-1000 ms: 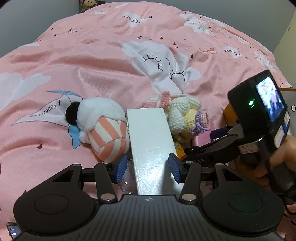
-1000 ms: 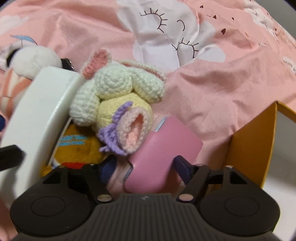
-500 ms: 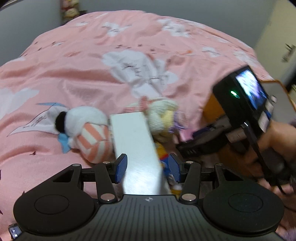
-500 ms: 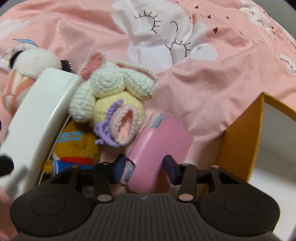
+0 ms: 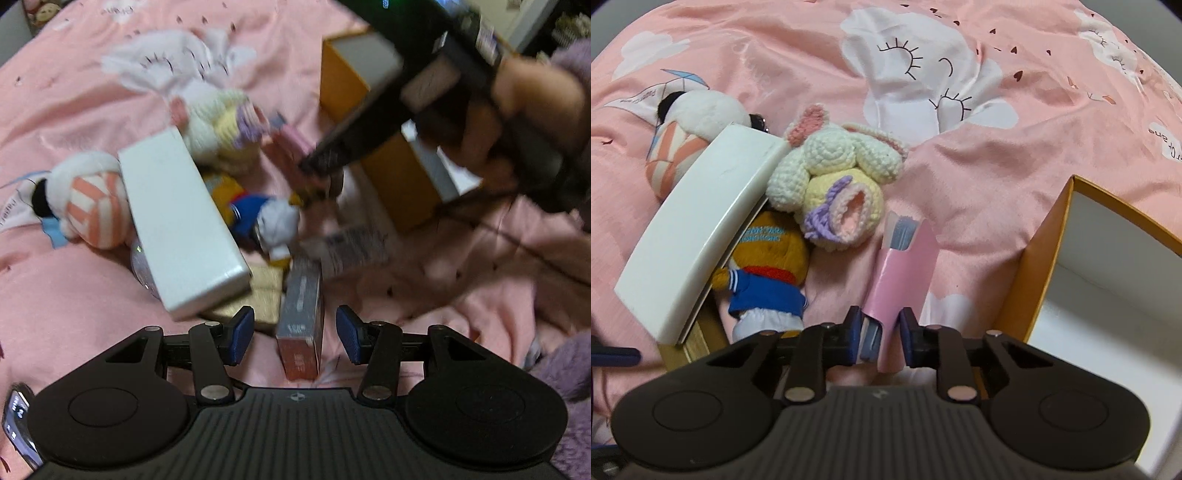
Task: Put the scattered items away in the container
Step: 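Grasp the photo-card box with the left gripper while the right gripper lifts the pink holder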
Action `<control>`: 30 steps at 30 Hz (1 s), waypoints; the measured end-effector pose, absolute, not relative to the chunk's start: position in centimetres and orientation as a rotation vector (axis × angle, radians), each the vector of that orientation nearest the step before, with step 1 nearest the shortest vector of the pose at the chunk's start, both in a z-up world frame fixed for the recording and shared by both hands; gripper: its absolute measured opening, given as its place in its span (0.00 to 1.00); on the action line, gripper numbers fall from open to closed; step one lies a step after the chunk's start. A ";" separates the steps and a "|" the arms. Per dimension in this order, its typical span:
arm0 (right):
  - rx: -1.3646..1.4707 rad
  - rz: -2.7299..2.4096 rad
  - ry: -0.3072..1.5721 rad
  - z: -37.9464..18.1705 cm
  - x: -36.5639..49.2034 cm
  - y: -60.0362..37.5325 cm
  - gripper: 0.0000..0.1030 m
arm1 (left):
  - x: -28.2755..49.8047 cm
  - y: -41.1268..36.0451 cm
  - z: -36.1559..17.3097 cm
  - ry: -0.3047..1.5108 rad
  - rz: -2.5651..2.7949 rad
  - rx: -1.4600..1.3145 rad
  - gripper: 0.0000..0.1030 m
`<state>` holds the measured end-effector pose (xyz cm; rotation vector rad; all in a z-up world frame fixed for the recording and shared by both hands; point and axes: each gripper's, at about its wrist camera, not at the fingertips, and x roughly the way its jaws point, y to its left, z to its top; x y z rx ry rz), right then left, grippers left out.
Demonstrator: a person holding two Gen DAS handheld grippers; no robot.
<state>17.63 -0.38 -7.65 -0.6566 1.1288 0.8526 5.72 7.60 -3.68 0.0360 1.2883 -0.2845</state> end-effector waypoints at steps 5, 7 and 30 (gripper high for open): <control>-0.704 0.878 1.156 -7.6 17.8 0.0 0.22 | 6.5 7.2 -5.4 1.385 -0.286 0.039 0.43; -0.738 0.877 1.161 -7.8 17.7 0.4 0.23 | 6.7 6.9 -5.9 1.407 -0.285 0.046 0.39; -0.602 0.852 1.079 -6.2 16.4 -2.4 0.17 | 3.8 5.7 -4.0 1.211 -0.110 -0.038 0.26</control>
